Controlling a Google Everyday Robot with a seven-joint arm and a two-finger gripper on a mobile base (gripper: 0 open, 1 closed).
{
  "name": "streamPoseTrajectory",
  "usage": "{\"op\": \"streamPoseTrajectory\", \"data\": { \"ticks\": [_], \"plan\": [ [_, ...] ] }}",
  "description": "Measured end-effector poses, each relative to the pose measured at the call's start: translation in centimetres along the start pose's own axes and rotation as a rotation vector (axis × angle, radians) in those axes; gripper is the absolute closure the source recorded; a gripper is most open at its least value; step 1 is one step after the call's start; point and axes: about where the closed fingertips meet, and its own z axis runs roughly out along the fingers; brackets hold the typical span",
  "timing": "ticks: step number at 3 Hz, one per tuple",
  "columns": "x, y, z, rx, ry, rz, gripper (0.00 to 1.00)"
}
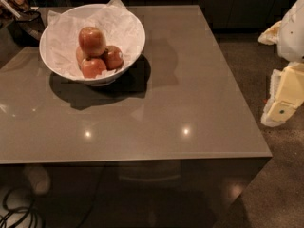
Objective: Pick apple from white bowl
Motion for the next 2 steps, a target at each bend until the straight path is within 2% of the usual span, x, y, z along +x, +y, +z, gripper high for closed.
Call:
{"op": "streamPoseTrajectory", "data": {
  "ticks": [1, 2],
  "plan": [
    [-1.0, -0.7, -0.6, 0.000, -0.012, 0.002, 0.00],
    [-3.6, -2.5, -0.9, -0.026, -0.010, -0.031, 0.00]
  ]
}}
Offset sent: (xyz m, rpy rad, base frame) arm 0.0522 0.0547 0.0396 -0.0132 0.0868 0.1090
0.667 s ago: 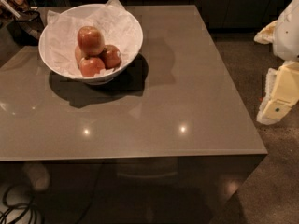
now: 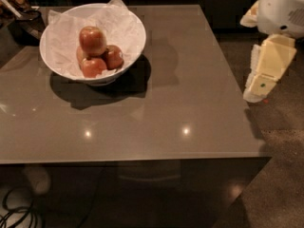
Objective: Pick apple from white bowl
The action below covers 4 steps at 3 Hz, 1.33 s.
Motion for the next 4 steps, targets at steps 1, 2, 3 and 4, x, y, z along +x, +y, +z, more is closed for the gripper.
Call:
{"op": "streamPoseTrajectory", "data": {
  "ticks": [1, 2, 3, 4],
  "plan": [
    [-5.4, -2.7, -0.5, 0.024, -0.018, -0.094, 0.00],
    [-6.0, -3.2, -0.5, 0.042, -0.040, -0.099, 0.00],
    [-9.1, -5.1, 0.0, 0.020, -0.088, -0.105, 0.00],
    [-14.3, -8.7, 0.1, 0.027, -0.140, -0.127, 0.00]
  ]
}}
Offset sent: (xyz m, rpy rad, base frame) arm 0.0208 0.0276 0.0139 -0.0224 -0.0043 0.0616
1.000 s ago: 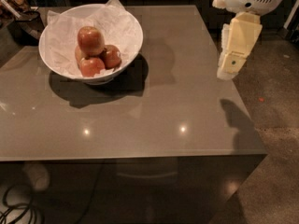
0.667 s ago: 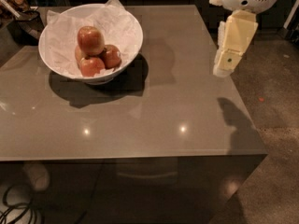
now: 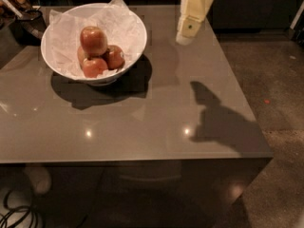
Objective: Pick apple from white bowl
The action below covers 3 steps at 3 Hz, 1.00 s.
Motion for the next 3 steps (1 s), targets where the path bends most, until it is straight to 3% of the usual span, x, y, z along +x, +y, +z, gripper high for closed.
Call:
{"op": "streamPoseTrajectory", "data": {
  "ticks": [1, 2, 3],
  "plan": [
    [-2.2, -1.7, -0.8, 0.051, -0.048, -0.016, 0.00],
    [-2.8, -2.3, -0.7, 0.072, -0.065, -0.019, 0.00],
    [-5.4, -3.1, 0.8, 0.051, -0.105, -0.031, 0.00]
  ]
}}
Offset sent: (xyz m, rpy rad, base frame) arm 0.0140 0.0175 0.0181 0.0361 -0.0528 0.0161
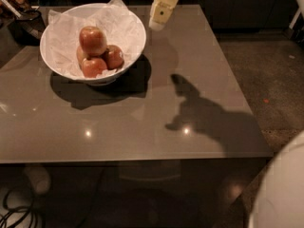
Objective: Pick apple from white bowl
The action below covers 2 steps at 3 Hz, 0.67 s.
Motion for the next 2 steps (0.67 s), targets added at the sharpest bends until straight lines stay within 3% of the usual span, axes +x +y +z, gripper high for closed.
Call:
{"op": "streamPoseTrajectory", "data": {
  "ticks": [2],
  "plan": [
    [-4.5, -1.6, 6.6, -0.095, 0.013, -0.038, 0.00]
  ]
}}
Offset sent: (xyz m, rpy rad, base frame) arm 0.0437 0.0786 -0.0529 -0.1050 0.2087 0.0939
